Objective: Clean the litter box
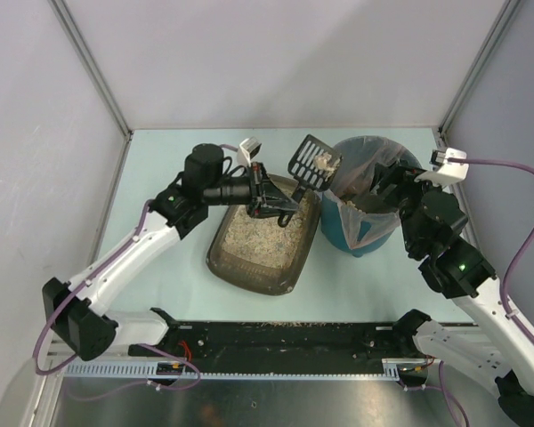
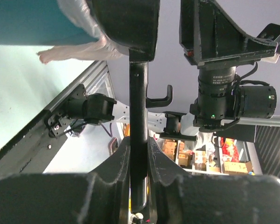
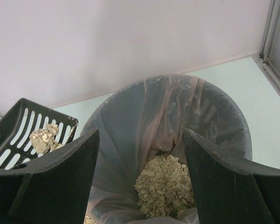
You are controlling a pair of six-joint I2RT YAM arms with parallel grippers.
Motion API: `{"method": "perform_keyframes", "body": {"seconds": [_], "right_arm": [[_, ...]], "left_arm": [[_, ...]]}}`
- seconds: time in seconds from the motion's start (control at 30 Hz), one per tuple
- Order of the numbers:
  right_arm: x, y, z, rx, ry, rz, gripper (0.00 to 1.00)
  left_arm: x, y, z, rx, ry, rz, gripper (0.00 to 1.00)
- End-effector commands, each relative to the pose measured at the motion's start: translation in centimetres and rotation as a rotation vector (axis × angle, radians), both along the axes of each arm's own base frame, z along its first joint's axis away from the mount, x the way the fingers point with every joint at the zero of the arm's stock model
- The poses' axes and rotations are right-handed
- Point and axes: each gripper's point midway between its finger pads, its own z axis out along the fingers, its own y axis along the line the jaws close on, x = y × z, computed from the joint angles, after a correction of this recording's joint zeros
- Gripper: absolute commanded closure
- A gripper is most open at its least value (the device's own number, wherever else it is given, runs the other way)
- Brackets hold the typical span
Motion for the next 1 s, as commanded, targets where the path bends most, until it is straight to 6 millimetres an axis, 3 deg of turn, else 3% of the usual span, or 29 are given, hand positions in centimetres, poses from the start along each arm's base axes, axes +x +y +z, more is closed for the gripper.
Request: {"method": "perform_keyframes", "body": {"seconds": [0.0, 0.07, 0.3, 0.53, 0.8, 0.97], "right_arm": [[-0.3, -0.7, 0.8, 0.015, -0.028, -0.030, 0.23], [-0.4, -0.8, 0.9, 0.014, -0.030, -0.033, 0.23], [-0.4, -1.1, 0.8, 0.006, -0.027, -0.046, 0.23], [-0.5, -1.4, 1.1, 0.010, -0.037, -0.054, 0.23], [-0.8, -2.0, 0.9, 0.002, -0.030, -0.075, 0.23], [-0.7, -2.0, 1.0, 0.001, -0.034, -0.078, 0.23]], "left_arm": [[0.2, -1.5, 2.8, -0.021, -0.124, -0.025, 1.00], [0.2, -2.0, 2.9, -0.013, -0.130, -0.036, 1.00], [0.5, -2.9, 0.5, 0.144, -0.165, -0.054, 1.00], [2.2, -5.9, 0.4, 0.241, -0.259, -0.072, 1.00], [3.4, -6.3, -1.5, 0.393, -0.316, -0.072, 1.00], [4.0, -6.7, -1.3, 0.484, -0.418, -0.066, 1.00]]}}
